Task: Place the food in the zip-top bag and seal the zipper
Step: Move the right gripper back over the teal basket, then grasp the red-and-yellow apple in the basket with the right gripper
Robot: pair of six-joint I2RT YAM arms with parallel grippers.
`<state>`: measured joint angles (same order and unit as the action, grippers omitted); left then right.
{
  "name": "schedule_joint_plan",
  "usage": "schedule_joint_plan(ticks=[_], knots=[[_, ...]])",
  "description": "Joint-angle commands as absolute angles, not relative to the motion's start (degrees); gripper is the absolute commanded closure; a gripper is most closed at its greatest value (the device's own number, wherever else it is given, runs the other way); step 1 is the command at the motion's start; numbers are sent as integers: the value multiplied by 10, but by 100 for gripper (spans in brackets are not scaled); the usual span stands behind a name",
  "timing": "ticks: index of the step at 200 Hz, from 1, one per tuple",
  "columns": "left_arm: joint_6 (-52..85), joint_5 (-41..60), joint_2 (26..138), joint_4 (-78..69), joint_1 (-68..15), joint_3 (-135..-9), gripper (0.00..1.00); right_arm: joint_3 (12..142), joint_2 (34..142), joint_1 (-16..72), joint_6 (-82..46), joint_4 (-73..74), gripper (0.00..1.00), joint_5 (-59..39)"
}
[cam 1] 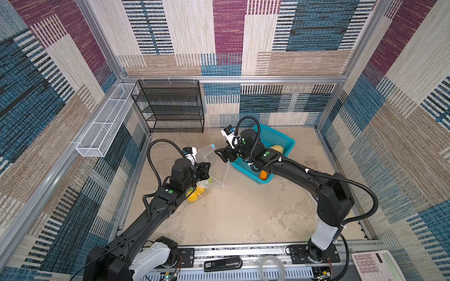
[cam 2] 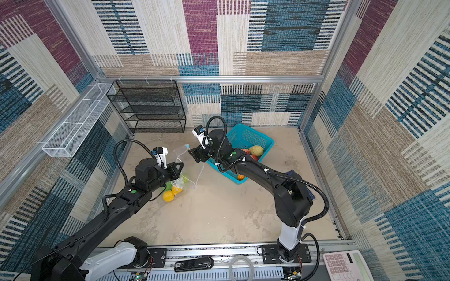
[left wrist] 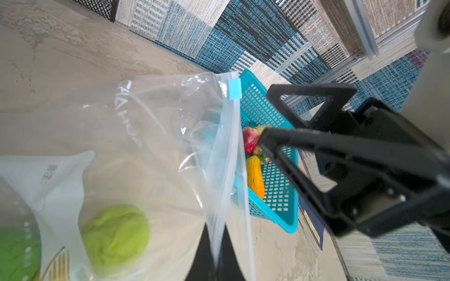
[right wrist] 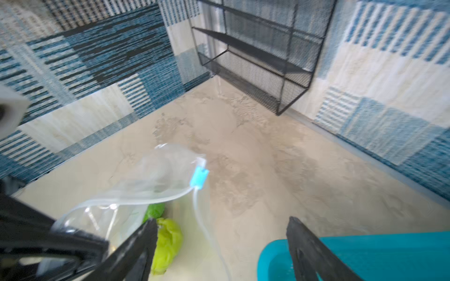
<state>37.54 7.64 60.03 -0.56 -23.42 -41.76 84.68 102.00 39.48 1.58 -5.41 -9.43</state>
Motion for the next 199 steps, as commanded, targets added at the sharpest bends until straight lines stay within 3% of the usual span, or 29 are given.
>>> schedule_joint_plan(ticks=[1,103,199], knots=[[374,66,597,-11,-235,-414,100,859,1013,371,13,-87,14,-22],[366,69,615,-11,-235,-422,100,840,1058,178,-64,-201,13,14],[366,68,615,-11,-235,-423,100,856,1145,163,-82,-216,15,50]])
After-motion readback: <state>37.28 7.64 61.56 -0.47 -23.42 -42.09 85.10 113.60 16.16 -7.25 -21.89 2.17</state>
